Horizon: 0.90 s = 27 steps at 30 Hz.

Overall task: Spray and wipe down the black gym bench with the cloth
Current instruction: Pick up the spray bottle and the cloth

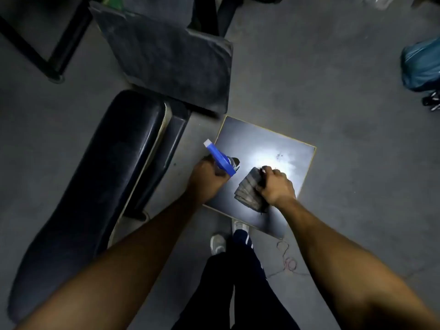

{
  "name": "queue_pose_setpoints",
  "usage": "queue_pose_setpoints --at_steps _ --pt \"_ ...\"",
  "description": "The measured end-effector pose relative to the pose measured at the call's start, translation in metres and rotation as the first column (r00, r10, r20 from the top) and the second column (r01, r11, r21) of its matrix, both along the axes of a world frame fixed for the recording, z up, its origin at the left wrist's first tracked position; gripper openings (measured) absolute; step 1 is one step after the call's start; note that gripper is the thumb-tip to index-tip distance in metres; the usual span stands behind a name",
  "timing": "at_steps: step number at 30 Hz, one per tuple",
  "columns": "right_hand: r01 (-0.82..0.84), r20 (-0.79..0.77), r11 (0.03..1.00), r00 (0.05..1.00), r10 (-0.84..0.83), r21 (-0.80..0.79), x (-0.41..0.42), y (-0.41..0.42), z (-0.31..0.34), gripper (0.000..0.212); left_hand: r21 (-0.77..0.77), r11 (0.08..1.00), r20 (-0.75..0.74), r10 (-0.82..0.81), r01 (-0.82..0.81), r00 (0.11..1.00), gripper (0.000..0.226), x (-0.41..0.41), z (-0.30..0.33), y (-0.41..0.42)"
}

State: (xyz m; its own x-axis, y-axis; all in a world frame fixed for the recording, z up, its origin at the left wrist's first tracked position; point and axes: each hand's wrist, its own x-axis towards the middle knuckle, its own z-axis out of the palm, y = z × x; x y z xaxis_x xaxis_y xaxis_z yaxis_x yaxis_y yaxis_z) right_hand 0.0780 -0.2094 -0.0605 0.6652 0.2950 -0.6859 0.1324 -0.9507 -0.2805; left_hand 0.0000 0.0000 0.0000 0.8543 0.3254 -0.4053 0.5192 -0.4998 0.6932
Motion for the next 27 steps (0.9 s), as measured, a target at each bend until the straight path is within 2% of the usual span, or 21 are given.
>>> queue_pose_setpoints --at_steps 1,4,6,10,13,17,22,27 --pt "-0.028 0.004 0.999 1.000 0.028 -0.025 -0.001 0.001 -0.003 0.068 -0.028 1.000 -0.006 0.011 -0.011 1.000 0.036 0.000 -0.003 -0.001" --pt "-0.073 0.012 0.994 0.997 0.074 -0.081 -0.008 0.002 -0.009 0.082 0.013 0.999 -0.082 0.030 -0.029 0.996 0.034 0.001 0.001 -0.003" --pt "-0.046 0.000 0.996 0.999 0.046 -0.074 -0.010 0.005 -0.016 0.080 0.038 0.999 -0.074 0.019 -0.017 0.997 0.030 0.000 0.001 -0.004" --pt "0.134 -0.154 0.989 0.978 -0.141 -0.056 -0.007 0.016 -0.021 0.046 -0.014 0.995 -0.107 0.100 -0.102 0.989 0.023 -0.011 0.000 -0.001" --pt "0.190 -0.224 0.981 0.955 -0.196 -0.050 -0.009 0.026 -0.020 0.025 -0.022 0.987 -0.150 0.157 -0.162 0.976 0.036 -0.028 -0.003 0.009" --pt "0.109 -0.225 0.994 0.969 -0.102 0.016 -0.021 0.051 -0.011 0.018 -0.063 0.961 -0.141 0.259 -0.270 0.955 0.045 -0.057 0.021 0.019" --pt "-0.038 -0.250 0.995 0.966 0.060 0.092 -0.054 0.096 0.005 0.018 0.041 0.904 -0.052 0.427 -0.425 0.903 0.039 -0.118 0.053 0.040" --pt "-0.137 -0.243 0.969 0.952 0.187 0.206 -0.113 0.157 0.026 0.020 0.056 0.808 0.021 0.586 -0.586 0.810 0.026 -0.205 0.084 0.075"
